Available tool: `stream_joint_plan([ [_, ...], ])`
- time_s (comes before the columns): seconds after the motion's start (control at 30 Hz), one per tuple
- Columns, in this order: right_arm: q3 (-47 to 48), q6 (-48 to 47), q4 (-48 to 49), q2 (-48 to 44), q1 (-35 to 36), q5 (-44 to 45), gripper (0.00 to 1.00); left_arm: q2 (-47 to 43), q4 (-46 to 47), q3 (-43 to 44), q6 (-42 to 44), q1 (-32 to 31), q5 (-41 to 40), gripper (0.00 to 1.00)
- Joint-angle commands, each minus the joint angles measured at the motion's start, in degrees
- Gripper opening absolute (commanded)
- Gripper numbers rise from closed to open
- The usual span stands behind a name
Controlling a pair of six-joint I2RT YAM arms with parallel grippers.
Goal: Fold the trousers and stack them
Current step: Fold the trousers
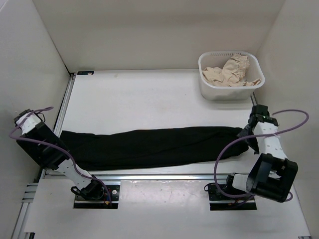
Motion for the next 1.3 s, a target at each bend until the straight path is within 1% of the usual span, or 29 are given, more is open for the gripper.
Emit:
stream_joint_plan([
  [0.0,6.6,1.3,-2.8,-2.9,9.3,8.1,0.82,-6.7,-0.4,3.1,-1.0,-2.7,1.4,0.66],
  [0.03,7.8,2.2,-5.2,-2.9,11.8,14.1,0.82,-6.7,-0.4,3.1,-1.0,-4.4,1.4,0.67],
  [0.07,10.1,3.2,-6.3,-2.9,16.8,16.6,0.80,-7.3,-0.4,3.1,-1.0,-5.3,0.7,0.67],
  [0.13,11.6,5.4,-7.0,-2.4,21.4,19.3,0.76,-7.3,-0.4,3.1,-1.0,-7.3,0.1,0.67],
  [0.17,11.6,5.4,-6.3,-1.8,25.1,19.3,0.72,-7.3,-0.4,3.6,-1.0,-8.0,-0.4,0.67],
  [0.2,11.6,4.8,-4.7,-0.9,26.7,16.1,0.66,-7.3,-0.9,3.6,-1.0,-8.5,-0.4,0.65],
  [0.27,11.6,4.2,-0.2,0.9,30.4,12.4,0.59,-6.8,-0.9,4.1,-1.0,-10.1,-1.1,0.62],
  [0.3,11.6,4.2,0.6,3.6,31.3,11.2,0.49,-6.8,-0.9,4.1,-1.0,-10.6,-1.1,0.61],
  [0.33,11.6,4.9,1.2,5.3,31.3,9.8,0.44,-6.3,-0.9,4.1,-1.0,-12.0,-1.1,0.60],
  [0.37,11.6,5.9,1.8,7.0,32.0,6.6,0.37,-6.3,-0.9,3.2,-1.0,-12.6,-0.3,0.58],
  [0.4,11.6,6.6,1.8,10.4,32.0,5.3,0.30,-5.7,-0.9,2.2,-1.0,-13.3,-0.3,0.53],
  [0.43,11.1,7.1,1.8,12.2,31.5,4.1,0.18,-5.0,-0.9,1.2,-1.0,-13.8,0.3,0.50],
  [0.5,10.4,7.7,1.8,16.6,30.1,1.7,0.09,-3.8,1.2,-2.4,-1.0,-14.6,0.3,0.42],
  [0.53,9.8,7.7,1.8,17.8,29.4,-0.1,0.02,-3.2,2.3,-3.6,-1.0,-14.6,0.3,0.35],
  [0.57,9.0,8.3,2.6,19.0,27.7,-1.1,0.01,-1.8,3.6,-4.6,-1.0,-15.2,0.3,0.34],
  [0.63,8.9,8.3,4.3,21.5,25.5,-1.8,0.00,0.0,6.3,-5.4,-1.0,-16.4,1.0,0.31],
  [0.67,8.9,7.7,4.9,22.2,22.7,-2.4,0.00,0.7,6.3,-4.9,-1.0,-17.1,1.8,0.29],
  [0.73,9.6,7.1,6.5,23.9,19.7,-2.4,0.00,1.3,6.3,-2.3,-1.0,-19.8,6.2,0.29],
  [0.77,11.1,6.1,6.5,24.4,17.4,-2.4,0.00,1.3,6.3,-1.8,-1.0,-20.7,7.2,0.29],
  [0.83,13.2,4.6,7.8,26.6,15.2,-1.6,0.00,2.4,7.9,-1.1,-1.0,-23.6,7.2,0.29],
  [0.9,16.7,2.0,8.4,29.4,14.7,-1.6,0.00,5.1,7.9,-1.1,-1.0,-26.0,6.6,0.29],
  [1.0,22.6,-1.0,8.4,33.5,13.1,-2.3,0.01,6.5,10.5,0.1,-1.0,-28.4,6.7,0.29],
  [1.13,29.2,-2.2,7.2,36.5,10.2,-1.5,0.06,10.6,11.0,5.3,-1.0,-29.2,7.9,0.29],
  [1.2,32.3,-4.2,5.2,36.6,9.0,-5.8,0.20,11.8,11.0,6.9,-1.0,-29.8,7.9,0.29],
  [1.23,32.8,-4.2,3.7,34.7,9.0,-6.9,0.31,11.8,10.5,8.6,-1.0,-29.8,7.9,0.29],
  [1.27,32.9,-5.3,3.7,33.0,9.0,-7.9,0.45,11.8,9.7,9.4,-1.0,-29.8,7.9,0.33],
])
